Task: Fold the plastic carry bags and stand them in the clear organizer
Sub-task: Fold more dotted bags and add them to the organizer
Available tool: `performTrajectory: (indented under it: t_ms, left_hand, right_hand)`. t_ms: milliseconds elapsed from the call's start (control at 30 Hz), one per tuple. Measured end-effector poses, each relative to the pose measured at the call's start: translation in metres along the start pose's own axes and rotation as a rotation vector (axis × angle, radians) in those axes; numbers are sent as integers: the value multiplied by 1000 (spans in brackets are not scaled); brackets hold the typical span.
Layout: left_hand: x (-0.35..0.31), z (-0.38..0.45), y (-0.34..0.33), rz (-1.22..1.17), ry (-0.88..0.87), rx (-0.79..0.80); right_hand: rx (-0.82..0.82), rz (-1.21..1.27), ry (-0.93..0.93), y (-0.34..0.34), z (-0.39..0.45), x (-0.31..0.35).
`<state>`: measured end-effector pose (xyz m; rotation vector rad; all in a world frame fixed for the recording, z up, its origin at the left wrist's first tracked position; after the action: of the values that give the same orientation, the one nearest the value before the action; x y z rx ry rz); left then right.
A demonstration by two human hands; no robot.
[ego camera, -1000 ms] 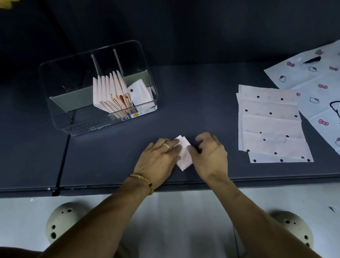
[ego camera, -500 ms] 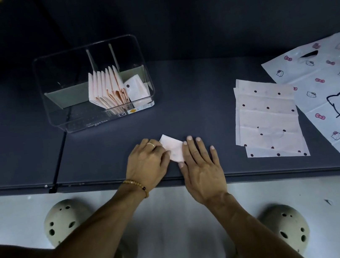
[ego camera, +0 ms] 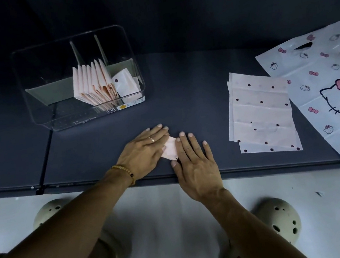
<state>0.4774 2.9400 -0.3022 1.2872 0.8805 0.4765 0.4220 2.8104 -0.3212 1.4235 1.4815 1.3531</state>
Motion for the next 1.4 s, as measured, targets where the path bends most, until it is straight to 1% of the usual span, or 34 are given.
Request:
performTrajectory:
  t_ms: [167,233,333,367,400,467,533,600,700,767,867,967,1067,1133,1167,1267,1300,1400]
  left_hand:
    - [42,-28,10,4,154,50]
    - [47,-31,12,-18,211,54]
    - [33,-17,20,-112,316,-62]
    - [23,-7,21,-120,310,-71]
    - [13,4,20,-109,282,-43]
    - [-2,21,15,-50,219,55]
    - [-4,30,13,-8,186,115]
    - [-2,34,14,-15,169,151]
    - [2,32,16,-82,187,213]
    - [6,29,20,-221,221,216]
    - [11,28,37,-518,257,157]
    - [19,36,61,-582,241,58]
    - [46,44,91,-623,322,-143]
    - [65,51,114,-541,346,-233]
    - [71,56,122,-463,330,-224]
    - [80,75,135,-252,286,-116]
    - [81,80,139,-202,278,-111]
    - [80,89,161,-68,201,-230]
  right_hand:
    - [11,-13,6,-3,1,-1]
    - [2,-21,1,-3,2,-1]
    - [0,-24,5,-3,1,0]
    - [0,-24,4,-3,2,0]
    - [2,-22,3,-3,2,0]
    - [8,-10,7,-2,2,0]
    - [5,13,16,0,2,-1]
    - [-10,69,23,3,2,0]
    - [-52,299,22,19,7,3]
    - [-67,463,-4,33,15,4]
    - [-106,589,-39,58,31,3]
    - [-150,688,-26,79,49,4]
    - [-204,857,-77,93,65,1]
    - [-231,974,-140,97,74,-1]
    - [-234,1029,-169,96,78,-2]
    - [-266,1126,-223,93,86,-5]
    - [-284,1148,-235,92,87,-6]
    - [-321,1197,-282,88,91,-11]
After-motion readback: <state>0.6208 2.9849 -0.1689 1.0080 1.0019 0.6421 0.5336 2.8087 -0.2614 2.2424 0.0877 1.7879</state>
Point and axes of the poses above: each hand's wrist, its own z-axis towards the middle knuckle, its own y-axis out of the back of the hand, x = y × z, the point moved 6 cm from there along z, towards the middle knuckle, and after that the axes turned 5 degrees about x, right-handed, at the moved point
